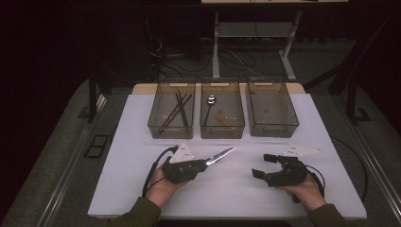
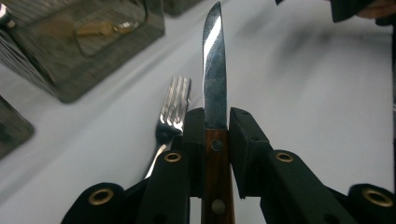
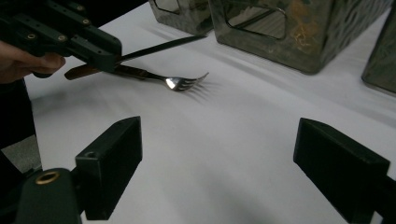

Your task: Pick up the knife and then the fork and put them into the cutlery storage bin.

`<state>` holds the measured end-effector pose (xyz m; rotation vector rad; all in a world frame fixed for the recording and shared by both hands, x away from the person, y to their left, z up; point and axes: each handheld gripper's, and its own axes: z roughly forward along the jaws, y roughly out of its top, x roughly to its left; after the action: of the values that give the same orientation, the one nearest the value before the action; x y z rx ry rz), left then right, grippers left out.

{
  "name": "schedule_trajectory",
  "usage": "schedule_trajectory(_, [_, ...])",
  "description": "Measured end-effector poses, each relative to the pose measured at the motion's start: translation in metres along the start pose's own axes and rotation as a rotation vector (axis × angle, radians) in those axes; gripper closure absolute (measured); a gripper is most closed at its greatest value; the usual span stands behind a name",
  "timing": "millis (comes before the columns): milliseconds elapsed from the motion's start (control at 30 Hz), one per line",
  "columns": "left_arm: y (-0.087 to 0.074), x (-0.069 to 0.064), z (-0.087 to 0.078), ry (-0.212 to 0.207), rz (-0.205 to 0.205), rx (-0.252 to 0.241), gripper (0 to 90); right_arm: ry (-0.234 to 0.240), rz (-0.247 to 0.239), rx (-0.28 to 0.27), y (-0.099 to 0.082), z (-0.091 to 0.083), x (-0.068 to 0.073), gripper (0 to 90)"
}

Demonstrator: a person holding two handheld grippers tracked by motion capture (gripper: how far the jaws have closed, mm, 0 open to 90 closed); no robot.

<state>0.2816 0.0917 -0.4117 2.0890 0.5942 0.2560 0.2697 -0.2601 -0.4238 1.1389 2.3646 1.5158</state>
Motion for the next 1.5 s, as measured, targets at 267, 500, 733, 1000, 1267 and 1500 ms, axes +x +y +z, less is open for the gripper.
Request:
schedule_trajectory(267, [0.013,0.001,0.011,0.017,-0.006,-0.046,76.9,0.075,0.032,-0.026,0.018,0.018,0.011,40.5])
schedule_trajectory(500, [0.024,-0.002,0.021,0.028,-0.004,-0.085,76.9,0.107,0.079,-0.052,0.032,0.032,0.015,48.7])
schedule_trajectory(733, [0.029,-0.008,0.030,0.025,0.007,-0.098,76.9,0.125,0.121,-0.082,0.039,0.040,0.011,51.8])
schedule_trajectory(1000, [0.030,-0.015,0.030,0.027,0.016,-0.126,76.9,0.146,0.189,-0.107,0.041,0.048,0.004,56.7])
schedule_trajectory(1267, [0.030,-0.019,0.034,0.021,0.017,-0.131,76.9,0.180,0.214,-0.138,0.046,0.056,0.004,73.2])
schedule_trajectory(1500, [0.029,-0.019,0.035,0.017,0.011,-0.134,77.0,0.213,0.196,-0.159,0.054,0.056,0.012,82.6])
